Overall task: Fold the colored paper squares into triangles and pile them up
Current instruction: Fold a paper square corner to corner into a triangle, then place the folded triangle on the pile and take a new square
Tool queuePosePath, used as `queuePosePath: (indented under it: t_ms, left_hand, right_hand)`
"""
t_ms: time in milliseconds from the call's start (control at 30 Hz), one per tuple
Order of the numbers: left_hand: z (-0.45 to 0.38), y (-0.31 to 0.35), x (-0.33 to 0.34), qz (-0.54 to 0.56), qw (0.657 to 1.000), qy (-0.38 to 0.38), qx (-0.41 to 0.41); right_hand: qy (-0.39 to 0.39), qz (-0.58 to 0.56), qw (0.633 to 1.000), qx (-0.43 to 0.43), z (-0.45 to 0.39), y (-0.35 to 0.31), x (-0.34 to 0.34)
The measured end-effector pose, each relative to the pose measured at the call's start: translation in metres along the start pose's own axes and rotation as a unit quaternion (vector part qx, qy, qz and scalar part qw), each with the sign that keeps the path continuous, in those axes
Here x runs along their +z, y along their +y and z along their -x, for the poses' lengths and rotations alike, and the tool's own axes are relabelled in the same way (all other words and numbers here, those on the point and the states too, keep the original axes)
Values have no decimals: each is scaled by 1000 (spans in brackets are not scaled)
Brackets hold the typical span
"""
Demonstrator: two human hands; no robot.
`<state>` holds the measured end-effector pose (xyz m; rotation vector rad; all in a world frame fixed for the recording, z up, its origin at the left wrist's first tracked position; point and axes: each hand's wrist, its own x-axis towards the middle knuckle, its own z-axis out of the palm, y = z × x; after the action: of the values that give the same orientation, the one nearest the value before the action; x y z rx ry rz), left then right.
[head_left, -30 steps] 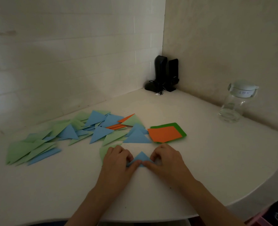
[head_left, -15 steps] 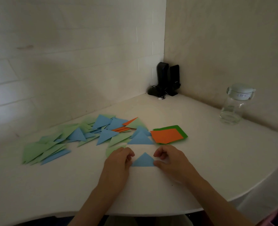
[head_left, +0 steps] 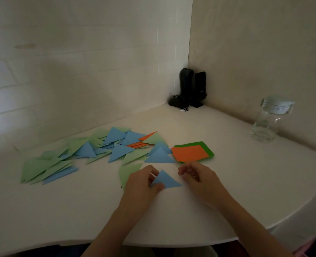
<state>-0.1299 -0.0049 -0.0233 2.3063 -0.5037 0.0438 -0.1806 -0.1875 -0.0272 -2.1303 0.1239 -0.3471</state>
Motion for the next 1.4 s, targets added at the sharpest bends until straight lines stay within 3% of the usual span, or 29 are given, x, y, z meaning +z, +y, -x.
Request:
queuePosePath:
  t_ms: [133,267,433,533,733,1000,1167,1267,1400]
  left_hand:
    - [-3,-7,-3,9,1000,4,10]
    - [-18,-13,-14,20,1000,19,-10]
    - [-50,-20,-22,10,999,46,-21]
    - [-65,-27,-17,-12,998,62,1]
    - [-74,-37,-6,-92,989,105,44]
    - [-82,-40,-2,-83,987,123,56]
    - [-61,-28,-10,-51,976,162,137]
    - [-37,-22,-7,-37,981,112,157]
    - [-21,-24,4,-61,980,38,187]
  right_hand:
    - [70,11,997,-15,-5,3,-1]
    - [142,146,974,-103,-21,14,-7]
    - [94,277,951,-103,-41,24,-5]
    - [119,293,943,-104,-41,26,-1]
    - [123,272,950,-96,-45,34,3]
    - [130,180,974,-47,-48,34,4]
    - [215,187,954,-98,-34,20,-9]
    - [229,189,949,-100,-26,17,-14]
    - [184,179,966,25,-22,18,-14]
